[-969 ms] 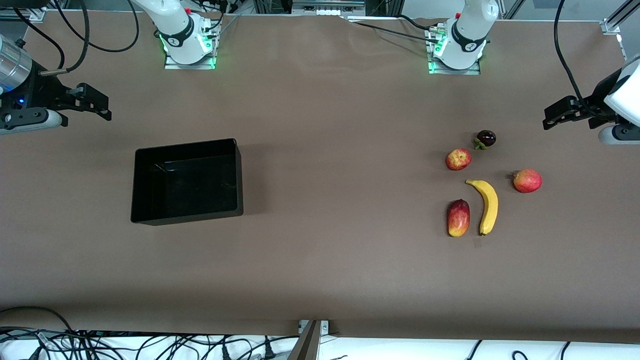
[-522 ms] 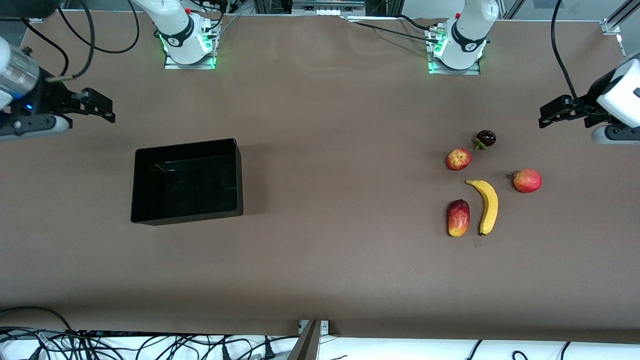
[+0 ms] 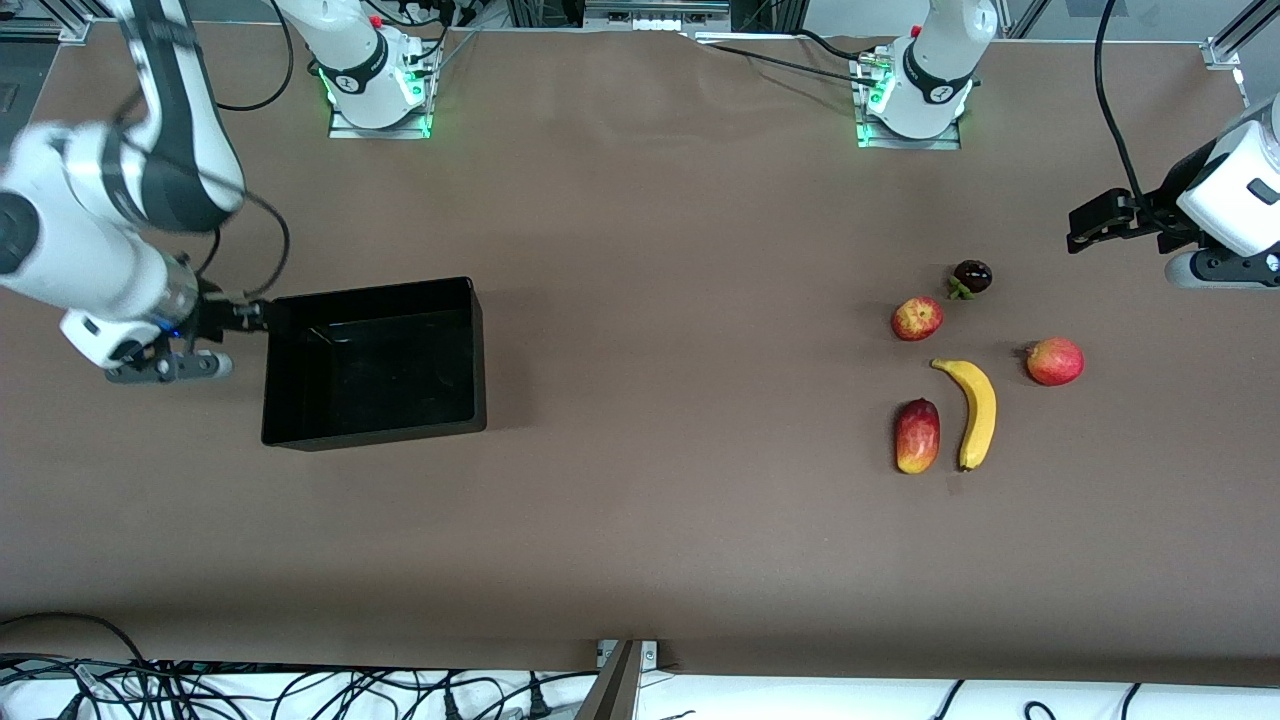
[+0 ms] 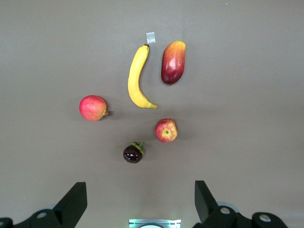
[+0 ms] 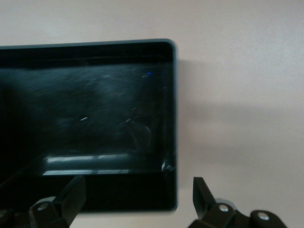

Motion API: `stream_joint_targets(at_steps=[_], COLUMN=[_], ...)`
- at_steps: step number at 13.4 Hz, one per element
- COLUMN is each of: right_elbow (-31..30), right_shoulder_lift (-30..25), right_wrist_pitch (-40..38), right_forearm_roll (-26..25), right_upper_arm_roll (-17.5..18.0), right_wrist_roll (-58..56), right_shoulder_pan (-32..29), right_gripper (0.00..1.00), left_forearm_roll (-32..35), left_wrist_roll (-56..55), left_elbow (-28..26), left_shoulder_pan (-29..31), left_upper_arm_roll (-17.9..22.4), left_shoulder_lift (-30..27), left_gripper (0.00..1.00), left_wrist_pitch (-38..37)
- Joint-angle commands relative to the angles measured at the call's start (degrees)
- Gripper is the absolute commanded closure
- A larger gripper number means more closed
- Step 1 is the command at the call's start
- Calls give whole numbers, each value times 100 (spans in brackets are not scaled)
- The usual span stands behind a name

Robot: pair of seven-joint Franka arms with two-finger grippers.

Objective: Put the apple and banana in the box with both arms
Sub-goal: 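Lower the right gripper onto the rim of the black box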

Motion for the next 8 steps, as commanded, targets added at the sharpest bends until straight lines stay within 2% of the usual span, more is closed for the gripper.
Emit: stream_joint_targets(at_steps=[1, 4, 5, 6, 7, 8], right_elbow=[-378, -705, -723, -723, -766, -775], right_shoulder_lift=[346, 619, 672, 716, 751, 778], right_wrist_pitch=[939, 1460, 1496, 1487, 1505, 1488], right_forearm_roll=[-40, -31, 21, 30, 56, 83], right_upper_arm_roll=[-139, -148, -148, -148, -148, -148], right_wrist_roll=[-285, -295, -286, -278, -260, -251], right_shoulder_pan=[-79, -184, -194, -194, -194, -194], right_gripper=[0, 0, 3, 12, 36, 74], left_forearm_roll=[4, 13, 13, 13, 13, 13], left_wrist_roll=[13, 4, 21, 13, 13, 13], left_elbow=[137, 137, 119, 119, 119, 119], left_shoulder_pan=[-2, -2, -2, -2, -2, -2], left_upper_arm_roll=[-6, -6, -6, -6, -6, -6], left_shoulder_lift=[89, 89, 89, 89, 98, 98], left_gripper=[0, 0, 0, 0, 0, 0], left_wrist_pitch=[-108, -117, -126, -126, -126, -126])
